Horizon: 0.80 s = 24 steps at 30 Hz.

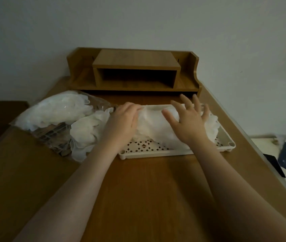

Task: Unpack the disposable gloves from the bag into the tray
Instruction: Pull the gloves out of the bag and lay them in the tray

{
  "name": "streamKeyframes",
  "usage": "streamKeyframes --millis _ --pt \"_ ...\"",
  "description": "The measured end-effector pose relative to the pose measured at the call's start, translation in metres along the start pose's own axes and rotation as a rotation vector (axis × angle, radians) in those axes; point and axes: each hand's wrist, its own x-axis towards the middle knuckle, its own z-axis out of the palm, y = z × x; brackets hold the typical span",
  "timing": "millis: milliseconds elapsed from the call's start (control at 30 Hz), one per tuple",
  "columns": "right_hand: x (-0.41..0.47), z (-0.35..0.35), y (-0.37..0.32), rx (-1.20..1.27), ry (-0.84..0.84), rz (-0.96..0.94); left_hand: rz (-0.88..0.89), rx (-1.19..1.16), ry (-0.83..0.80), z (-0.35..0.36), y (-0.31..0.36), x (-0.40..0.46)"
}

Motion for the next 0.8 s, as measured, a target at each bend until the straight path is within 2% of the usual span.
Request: streamKeyframes --millis 67,133,200,300,400,600,800 --pt "-0.004 0.005 -0.038 0.167 0.12 -0.132 -0.07 0.072 0.136 -0.018 -0.008 -0.002" --pt "-0.003 0.015 -0.072 0.293 0.166 -0.251 -0.184 0.142 0.141 -0.028 -0.02 -0.001" --pt "-0.002 0.027 -0.098 0.401 0.115 -0.297 -0.344 0.185 0.009 -0.028 -0.027 0.0" --pt "-0.006 0.044 -0.115 0.52 0.003 -0.232 -0.55 0.331 -0.227 -0.02 -0.031 -0.001" --pt "-0.014 0.054 -0.115 0.536 -0.096 -0.167 -0.622 0.373 -0.265 -0.014 -0.04 0.0" --pt "-0.014 0.053 -0.106 0.581 -0.158 -0.1 -0.64 0.054 -0.139 -0.008 -0.063 -0.002" --pt "-0.013 0.051 -0.111 0.722 -0.22 -0.105 -0.337 -0.55 0.164 -0.046 -0.029 0.002"
